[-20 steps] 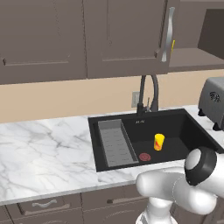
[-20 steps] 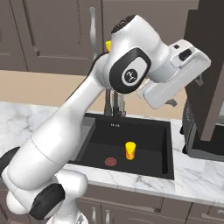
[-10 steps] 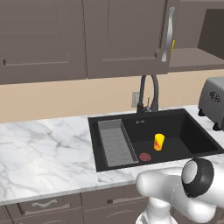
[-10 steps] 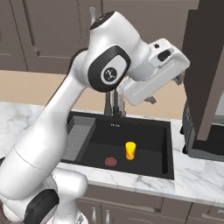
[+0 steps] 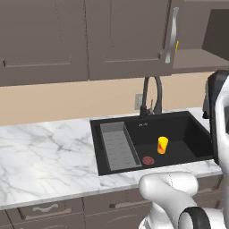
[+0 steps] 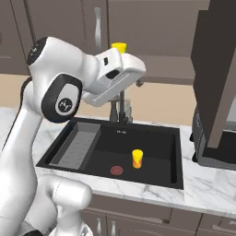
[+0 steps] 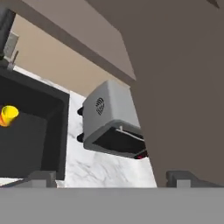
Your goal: Open the cabinet directly in front. Then move the beer and the cup to the dining counter with the candle on it.
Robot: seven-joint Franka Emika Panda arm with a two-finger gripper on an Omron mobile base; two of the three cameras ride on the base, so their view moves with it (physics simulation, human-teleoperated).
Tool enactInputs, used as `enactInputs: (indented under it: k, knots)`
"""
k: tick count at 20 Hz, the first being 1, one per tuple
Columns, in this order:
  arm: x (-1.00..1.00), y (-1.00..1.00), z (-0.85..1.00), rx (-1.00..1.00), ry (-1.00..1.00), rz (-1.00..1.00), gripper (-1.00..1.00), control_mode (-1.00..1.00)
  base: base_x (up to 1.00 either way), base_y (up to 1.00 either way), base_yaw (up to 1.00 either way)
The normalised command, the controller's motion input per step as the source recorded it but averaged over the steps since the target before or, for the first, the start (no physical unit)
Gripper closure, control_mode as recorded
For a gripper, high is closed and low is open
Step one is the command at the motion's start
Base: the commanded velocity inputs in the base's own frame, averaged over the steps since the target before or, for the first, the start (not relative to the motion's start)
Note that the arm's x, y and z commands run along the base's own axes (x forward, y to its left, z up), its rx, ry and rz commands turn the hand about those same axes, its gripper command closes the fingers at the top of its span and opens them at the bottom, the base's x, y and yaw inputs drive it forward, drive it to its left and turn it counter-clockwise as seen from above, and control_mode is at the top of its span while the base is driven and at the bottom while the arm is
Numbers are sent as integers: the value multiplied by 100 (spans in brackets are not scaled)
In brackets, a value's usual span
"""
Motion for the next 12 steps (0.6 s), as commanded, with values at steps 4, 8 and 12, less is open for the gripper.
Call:
enactInputs:
  k: [4, 8, 12]
  knots:
    - [18, 100, 8, 0, -41, 0, -100, -100, 0, 0, 0]
    - [23, 100, 8, 0, -36, 0, -100, -100, 0, 0, 0]
    - [26, 97, 9, 3, -32, 2, -100, -100, 0, 0, 0]
